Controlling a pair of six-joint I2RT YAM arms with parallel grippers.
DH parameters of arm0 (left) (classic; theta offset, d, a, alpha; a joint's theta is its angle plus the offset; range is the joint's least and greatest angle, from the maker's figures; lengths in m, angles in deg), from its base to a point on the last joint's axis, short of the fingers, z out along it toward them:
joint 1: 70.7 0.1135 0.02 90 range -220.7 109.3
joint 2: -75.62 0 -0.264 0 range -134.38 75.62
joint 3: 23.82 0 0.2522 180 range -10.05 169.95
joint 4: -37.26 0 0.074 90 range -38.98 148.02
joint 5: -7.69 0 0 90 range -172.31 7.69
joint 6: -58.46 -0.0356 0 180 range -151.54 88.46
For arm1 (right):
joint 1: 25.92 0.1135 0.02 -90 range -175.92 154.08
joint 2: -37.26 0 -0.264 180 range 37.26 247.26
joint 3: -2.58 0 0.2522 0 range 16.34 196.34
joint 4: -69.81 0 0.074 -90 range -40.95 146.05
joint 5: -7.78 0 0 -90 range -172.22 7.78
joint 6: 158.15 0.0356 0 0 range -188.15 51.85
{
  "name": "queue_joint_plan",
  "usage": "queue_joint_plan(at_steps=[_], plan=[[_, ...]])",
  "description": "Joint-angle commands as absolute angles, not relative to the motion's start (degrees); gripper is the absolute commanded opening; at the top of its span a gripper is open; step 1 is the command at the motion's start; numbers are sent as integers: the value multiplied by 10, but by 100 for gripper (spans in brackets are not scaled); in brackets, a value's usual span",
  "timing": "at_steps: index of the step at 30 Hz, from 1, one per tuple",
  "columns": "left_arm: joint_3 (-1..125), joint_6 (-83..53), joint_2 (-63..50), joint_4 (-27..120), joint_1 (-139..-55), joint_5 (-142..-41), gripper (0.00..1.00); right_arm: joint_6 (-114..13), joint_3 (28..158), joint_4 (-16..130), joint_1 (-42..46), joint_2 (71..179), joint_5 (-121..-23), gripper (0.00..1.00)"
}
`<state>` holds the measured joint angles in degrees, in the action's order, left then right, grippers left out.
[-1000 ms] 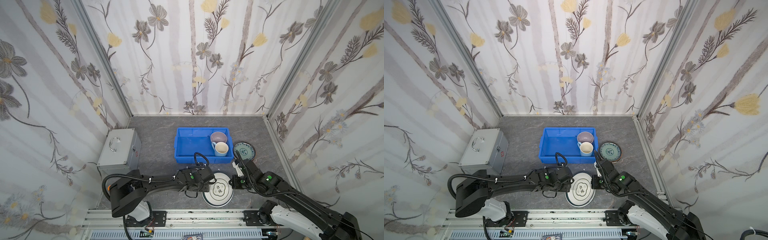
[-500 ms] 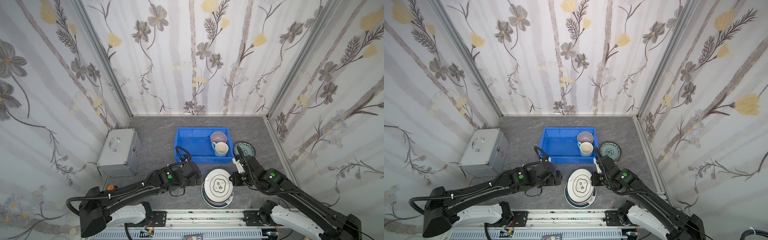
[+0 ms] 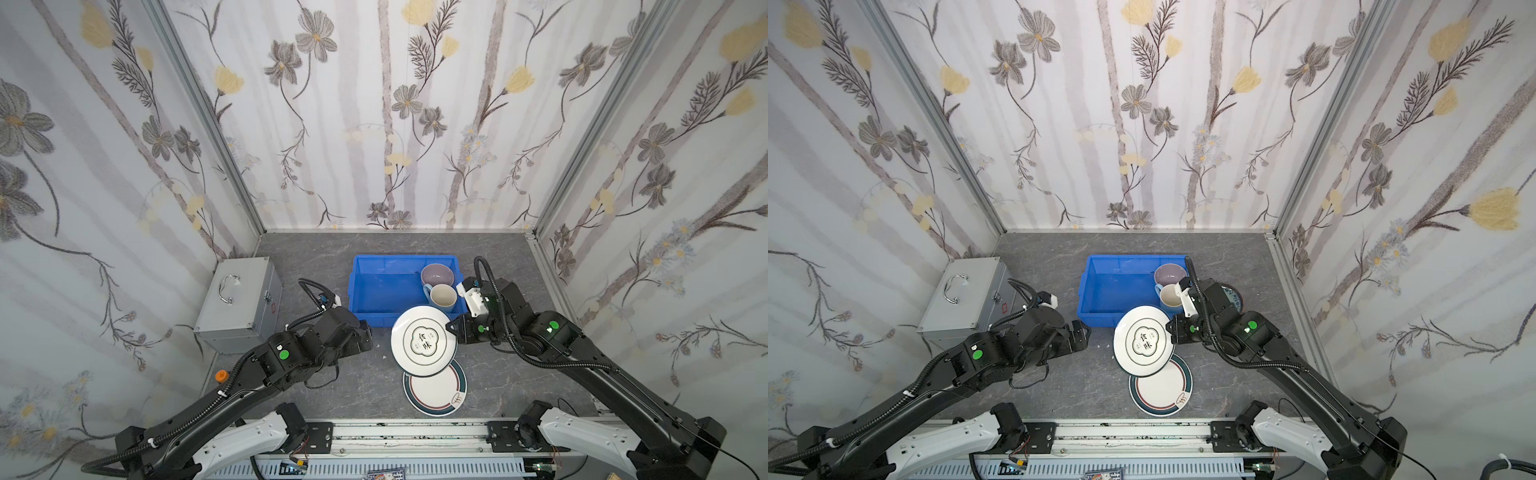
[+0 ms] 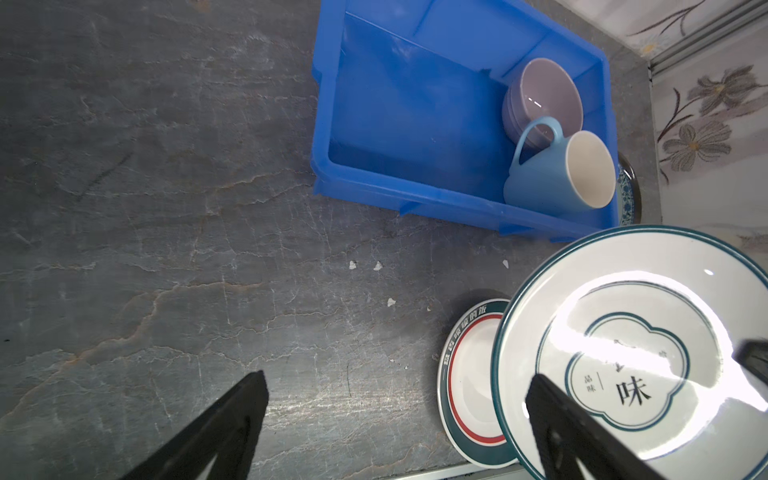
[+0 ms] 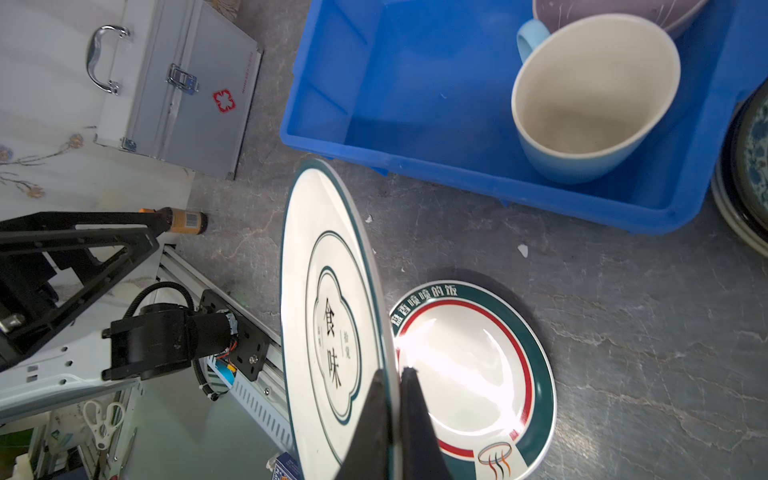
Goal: Place the mixed dishes into the plastic bin
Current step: 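Carry the white plate into the bin with both grippers and lower it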
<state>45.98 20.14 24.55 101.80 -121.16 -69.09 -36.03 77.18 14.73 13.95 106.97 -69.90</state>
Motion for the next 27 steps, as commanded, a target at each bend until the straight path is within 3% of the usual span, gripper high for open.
queue_joint_plan(at_steps=[1, 15, 23, 27], plan=[[489, 153, 236, 1047, -1178, -702, 100, -382, 817, 176, 136, 1115, -695, 7], [610, 7, 85, 994, -949, -873, 100, -431, 1121, 187, 71, 1456, -659, 5], [693, -57, -32, 970, -884, -927, 100, -440, 1314, 137, 55, 1645, -647, 4], [728, -76, -69, 970, -865, -940, 100, -441, 1351, 130, 52, 1691, -642, 4]])
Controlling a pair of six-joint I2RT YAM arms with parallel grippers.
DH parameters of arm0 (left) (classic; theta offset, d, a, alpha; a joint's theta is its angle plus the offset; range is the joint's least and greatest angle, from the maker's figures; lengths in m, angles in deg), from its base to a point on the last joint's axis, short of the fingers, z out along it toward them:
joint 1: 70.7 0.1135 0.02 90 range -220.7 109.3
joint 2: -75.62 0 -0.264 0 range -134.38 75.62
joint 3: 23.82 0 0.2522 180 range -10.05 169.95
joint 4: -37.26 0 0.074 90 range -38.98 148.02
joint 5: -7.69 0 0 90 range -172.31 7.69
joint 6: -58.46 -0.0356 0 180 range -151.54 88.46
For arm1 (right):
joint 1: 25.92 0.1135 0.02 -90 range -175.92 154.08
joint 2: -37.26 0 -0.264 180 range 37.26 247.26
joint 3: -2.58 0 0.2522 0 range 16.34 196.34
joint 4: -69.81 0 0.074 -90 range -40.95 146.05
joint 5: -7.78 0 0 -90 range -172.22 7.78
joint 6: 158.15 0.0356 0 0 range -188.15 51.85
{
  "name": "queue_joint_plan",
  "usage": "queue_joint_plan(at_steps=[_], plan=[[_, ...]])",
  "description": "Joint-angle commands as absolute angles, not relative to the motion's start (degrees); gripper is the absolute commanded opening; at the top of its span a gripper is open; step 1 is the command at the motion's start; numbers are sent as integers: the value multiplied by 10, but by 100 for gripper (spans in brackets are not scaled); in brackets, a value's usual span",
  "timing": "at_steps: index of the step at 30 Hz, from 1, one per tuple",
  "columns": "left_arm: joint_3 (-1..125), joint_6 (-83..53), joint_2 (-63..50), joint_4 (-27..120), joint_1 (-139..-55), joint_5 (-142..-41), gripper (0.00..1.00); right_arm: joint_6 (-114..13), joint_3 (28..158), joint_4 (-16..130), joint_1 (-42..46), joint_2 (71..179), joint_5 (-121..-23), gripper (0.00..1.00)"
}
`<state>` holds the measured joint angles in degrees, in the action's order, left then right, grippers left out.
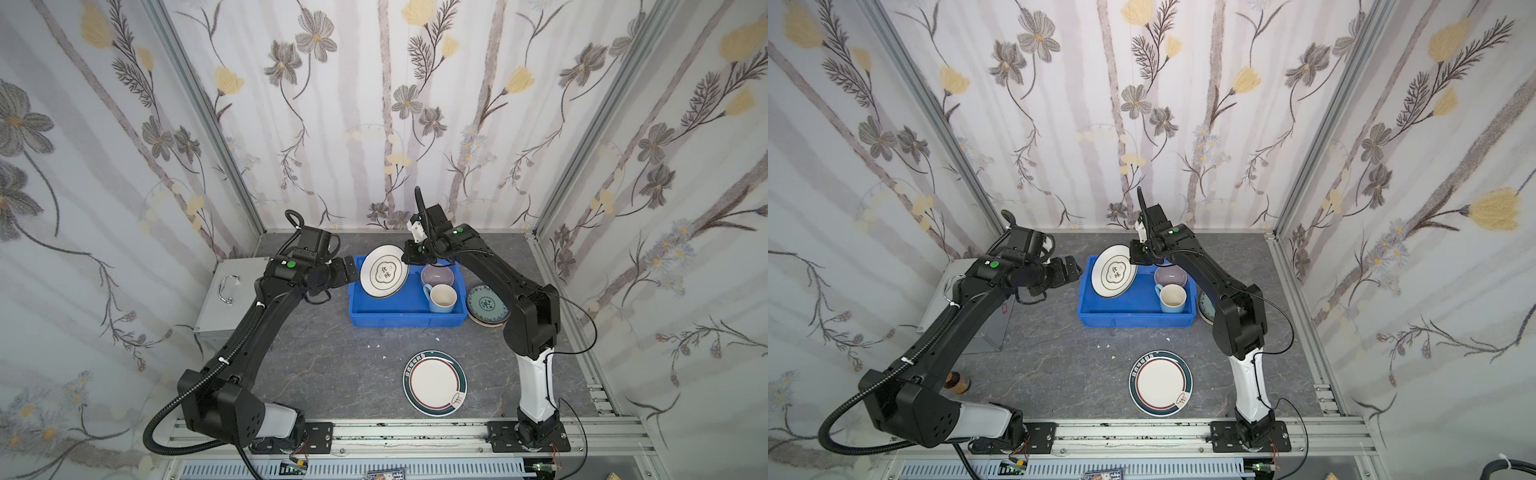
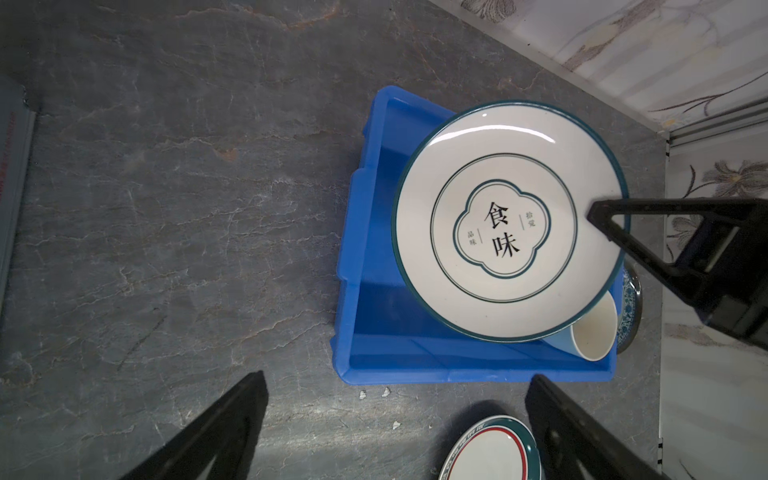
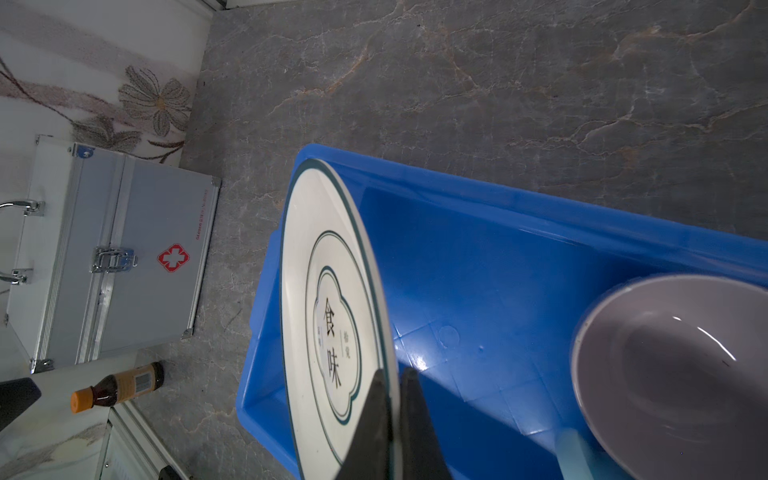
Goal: Place the mixed dishes into the plastic bin
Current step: 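Carry the white plate into the bin with both grippers and lower it, then release the plate in the bin and raise both grippers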
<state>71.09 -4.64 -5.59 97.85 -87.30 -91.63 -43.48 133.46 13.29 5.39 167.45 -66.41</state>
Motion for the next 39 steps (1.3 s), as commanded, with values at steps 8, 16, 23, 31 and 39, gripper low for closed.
queue_joint_plan(at_steps=[8, 16, 23, 31, 39], plan=[[752, -86, -99, 969, -850, -956, 100, -457, 1352, 112, 52, 1733, -639, 5], [737, -78, -92, 957, -849, -961, 100, -460, 1352, 108, 52, 1751, -643, 6], [694, -67, -78, 940, -848, -978, 100, -465, 1352, 101, 52, 1751, -659, 17], [686, -58, -73, 932, -848, -995, 100, -478, 1350, 91, 56, 1735, -679, 42], [656, -53, -53, 923, -857, -1001, 100, -487, 1317, 70, 72, 1645, -723, 43]])
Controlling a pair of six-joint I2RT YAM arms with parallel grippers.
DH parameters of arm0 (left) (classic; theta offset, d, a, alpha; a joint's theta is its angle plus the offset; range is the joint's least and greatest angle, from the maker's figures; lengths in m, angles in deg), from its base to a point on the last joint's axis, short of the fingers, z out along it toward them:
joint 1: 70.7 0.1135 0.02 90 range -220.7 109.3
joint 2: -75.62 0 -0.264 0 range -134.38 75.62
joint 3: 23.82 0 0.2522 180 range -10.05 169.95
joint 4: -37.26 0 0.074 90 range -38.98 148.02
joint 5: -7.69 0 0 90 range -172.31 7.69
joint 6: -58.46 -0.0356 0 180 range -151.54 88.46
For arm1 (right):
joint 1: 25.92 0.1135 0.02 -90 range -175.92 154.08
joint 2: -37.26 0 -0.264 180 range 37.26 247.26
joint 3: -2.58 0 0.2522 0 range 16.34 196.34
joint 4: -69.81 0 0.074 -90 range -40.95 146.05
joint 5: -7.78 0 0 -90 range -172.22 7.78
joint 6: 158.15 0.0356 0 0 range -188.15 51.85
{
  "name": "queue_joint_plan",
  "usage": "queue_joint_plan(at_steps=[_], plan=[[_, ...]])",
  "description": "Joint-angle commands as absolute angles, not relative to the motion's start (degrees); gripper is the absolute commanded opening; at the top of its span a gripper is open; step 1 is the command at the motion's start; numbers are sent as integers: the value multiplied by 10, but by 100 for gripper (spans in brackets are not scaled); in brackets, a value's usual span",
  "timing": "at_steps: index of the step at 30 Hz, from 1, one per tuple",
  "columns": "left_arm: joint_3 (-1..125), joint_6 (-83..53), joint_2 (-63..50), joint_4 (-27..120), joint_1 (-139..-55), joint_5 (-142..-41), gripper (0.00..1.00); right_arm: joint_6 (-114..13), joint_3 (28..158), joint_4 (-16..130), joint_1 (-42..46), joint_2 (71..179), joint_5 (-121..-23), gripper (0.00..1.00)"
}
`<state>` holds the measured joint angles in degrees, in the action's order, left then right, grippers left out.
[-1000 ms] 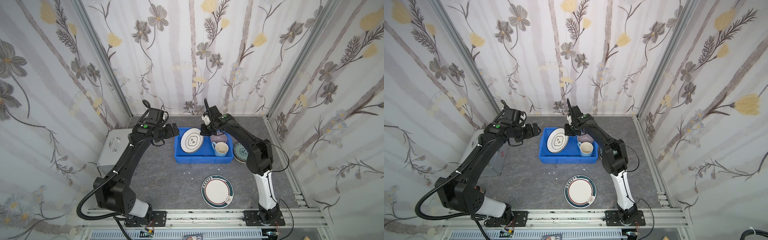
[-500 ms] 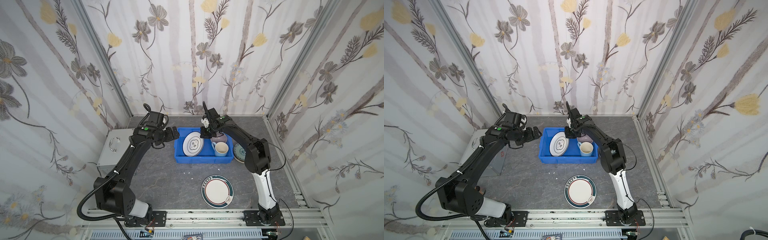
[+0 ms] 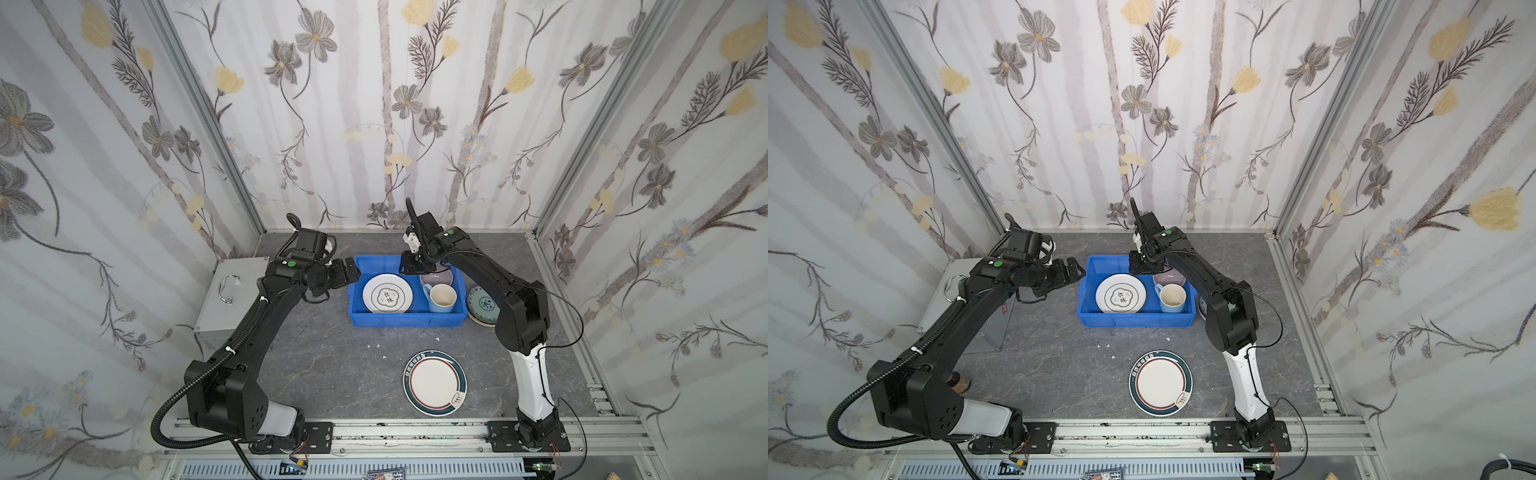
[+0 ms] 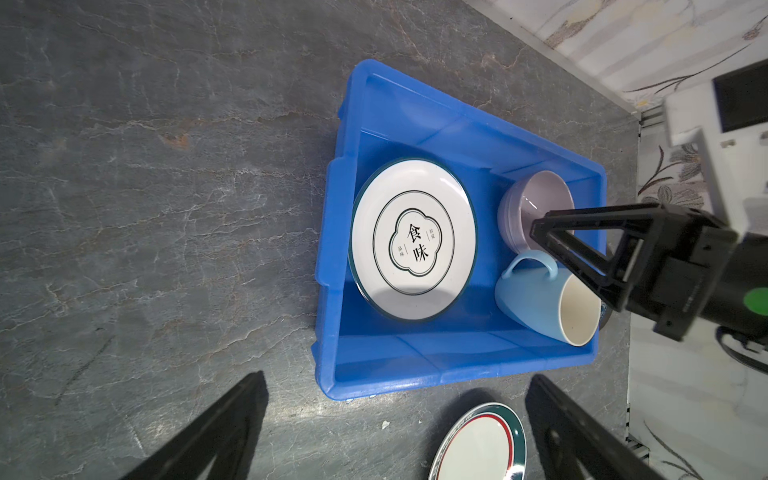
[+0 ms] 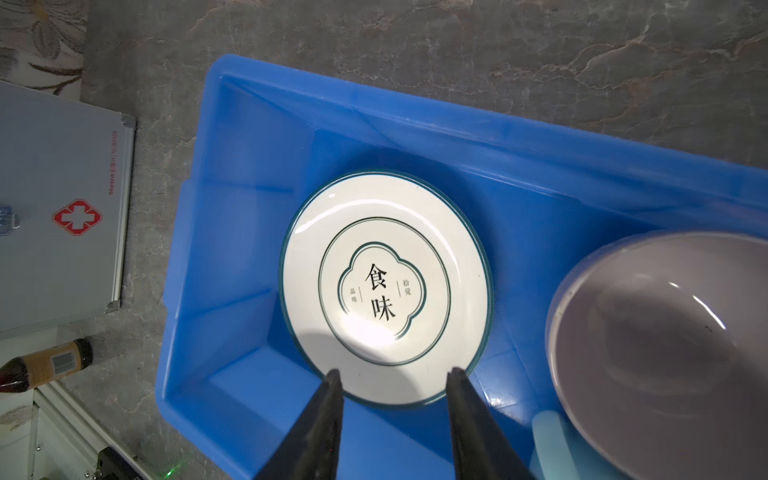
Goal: Place the mixed dishes into the plastic bin
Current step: 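Release the plate in the bin and raise both grippers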
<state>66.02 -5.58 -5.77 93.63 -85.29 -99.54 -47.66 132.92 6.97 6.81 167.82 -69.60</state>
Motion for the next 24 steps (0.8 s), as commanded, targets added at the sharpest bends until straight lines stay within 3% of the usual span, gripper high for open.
queue_joint_plan(at_steps=[1, 5, 16, 24], plan=[[655, -54, -54, 922, -862, -1000, 100, -484, 1303, 70, 75, 1622, -730, 42], [656, -53, -62, 927, -896, -988, 98, -469, 1208, 80, 79, 1518, -757, 42], [645, -23, -86, 937, -1065, -911, 93, -370, 792, 123, 89, 1169, -779, 42], [603, 27, -65, 939, -1174, -843, 93, -301, 622, 136, 104, 1014, -771, 45]])
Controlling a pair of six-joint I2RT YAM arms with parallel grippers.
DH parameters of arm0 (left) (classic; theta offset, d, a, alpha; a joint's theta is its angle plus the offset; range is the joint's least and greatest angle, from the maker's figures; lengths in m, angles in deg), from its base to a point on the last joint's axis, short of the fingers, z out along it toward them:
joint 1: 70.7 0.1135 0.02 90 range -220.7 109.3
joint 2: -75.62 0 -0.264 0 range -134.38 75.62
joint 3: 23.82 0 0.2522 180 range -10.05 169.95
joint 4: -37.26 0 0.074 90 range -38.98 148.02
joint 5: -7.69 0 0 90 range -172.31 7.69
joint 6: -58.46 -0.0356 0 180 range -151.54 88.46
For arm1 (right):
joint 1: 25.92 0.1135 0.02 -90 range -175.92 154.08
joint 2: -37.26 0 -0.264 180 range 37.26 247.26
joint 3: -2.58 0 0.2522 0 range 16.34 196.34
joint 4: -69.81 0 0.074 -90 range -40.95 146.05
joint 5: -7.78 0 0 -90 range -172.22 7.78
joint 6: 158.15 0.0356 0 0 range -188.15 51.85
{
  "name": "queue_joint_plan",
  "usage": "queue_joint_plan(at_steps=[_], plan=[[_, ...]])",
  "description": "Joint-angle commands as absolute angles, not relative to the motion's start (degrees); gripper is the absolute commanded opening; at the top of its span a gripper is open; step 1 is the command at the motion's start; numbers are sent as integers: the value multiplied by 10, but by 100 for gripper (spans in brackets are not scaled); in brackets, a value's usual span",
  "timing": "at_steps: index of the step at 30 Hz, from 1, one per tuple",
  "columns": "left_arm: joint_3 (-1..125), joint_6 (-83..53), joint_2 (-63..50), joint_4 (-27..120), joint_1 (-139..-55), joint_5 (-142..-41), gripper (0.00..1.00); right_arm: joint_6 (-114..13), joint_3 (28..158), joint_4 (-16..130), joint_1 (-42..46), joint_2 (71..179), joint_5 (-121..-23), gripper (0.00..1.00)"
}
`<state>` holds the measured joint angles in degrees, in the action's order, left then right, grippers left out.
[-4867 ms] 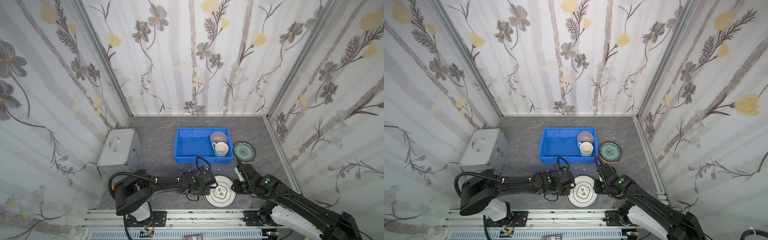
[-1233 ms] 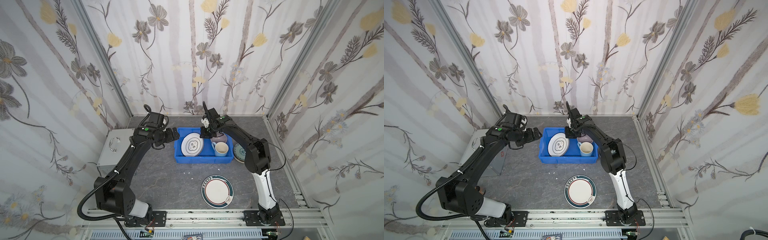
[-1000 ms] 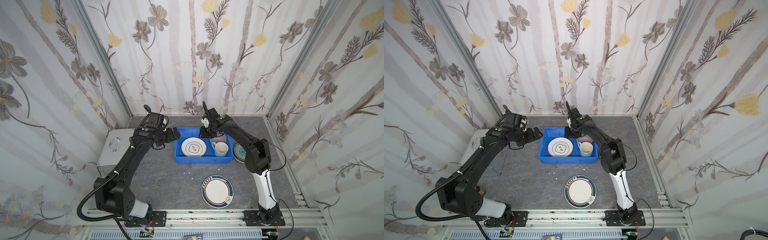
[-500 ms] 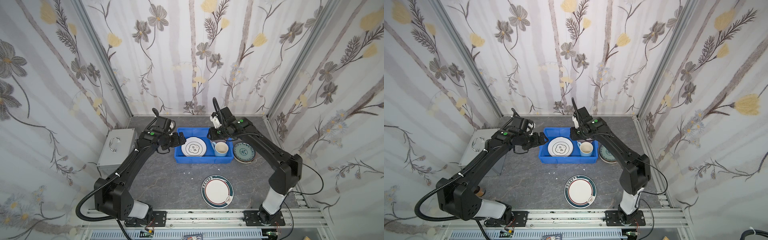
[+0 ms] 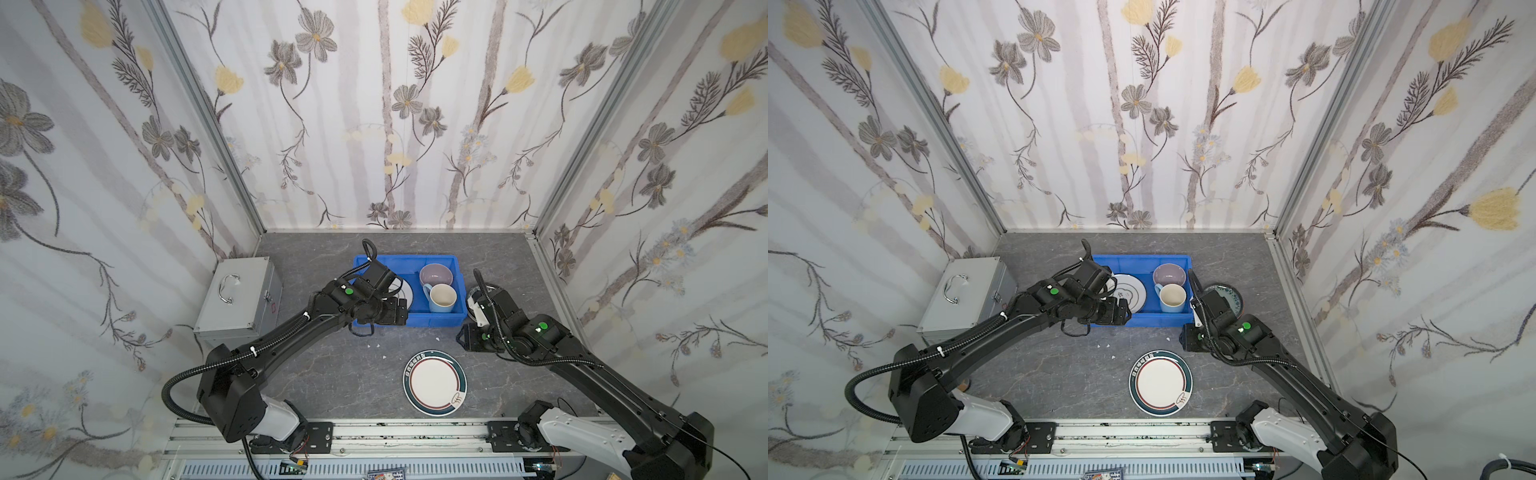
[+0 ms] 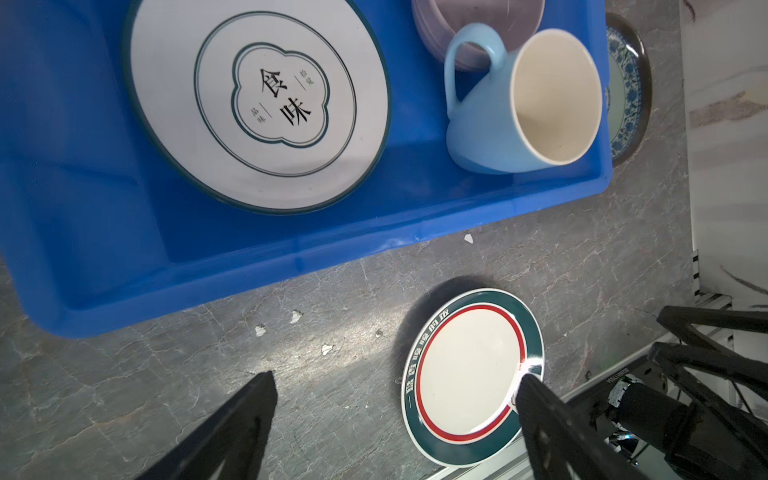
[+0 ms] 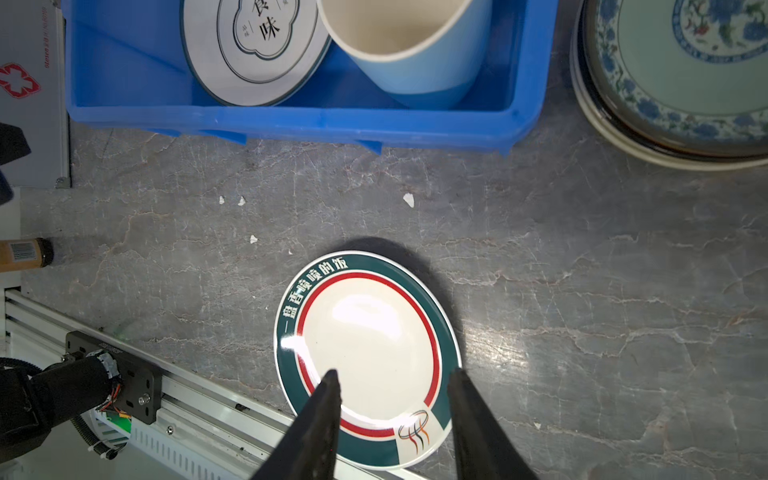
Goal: Place the mixed dishes into the plastic bin
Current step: 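Release the plate in the bin and raise both grippers, then lower both grippers to the green-and-red rimmed plate and grasp its rim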
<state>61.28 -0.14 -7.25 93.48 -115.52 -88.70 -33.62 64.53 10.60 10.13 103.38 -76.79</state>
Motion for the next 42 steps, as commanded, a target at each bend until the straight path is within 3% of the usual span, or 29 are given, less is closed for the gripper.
queue_joint_plan(at_steps=[1, 9, 19, 34, 38, 42], plan=[[597, 34, -61, 938, -1185, -835, 93, -300, 610, 135, 105, 1008, -772, 46], [538, 88, -30, 938, -1250, -781, 97, -292, 554, 142, 111, 973, -762, 49], [458, 143, -5, 912, -1290, -773, 95, -287, 494, 172, 112, 949, -741, 52], [409, 203, -72, 852, -1364, -782, 72, -284, 432, 226, 117, 992, -713, 51], [408, 207, -107, 821, -1370, -804, 59, -275, 406, 239, 120, 987, -700, 50], [397, 208, -121, 794, -1370, -816, 56, -269, 395, 246, 123, 982, -696, 50]])
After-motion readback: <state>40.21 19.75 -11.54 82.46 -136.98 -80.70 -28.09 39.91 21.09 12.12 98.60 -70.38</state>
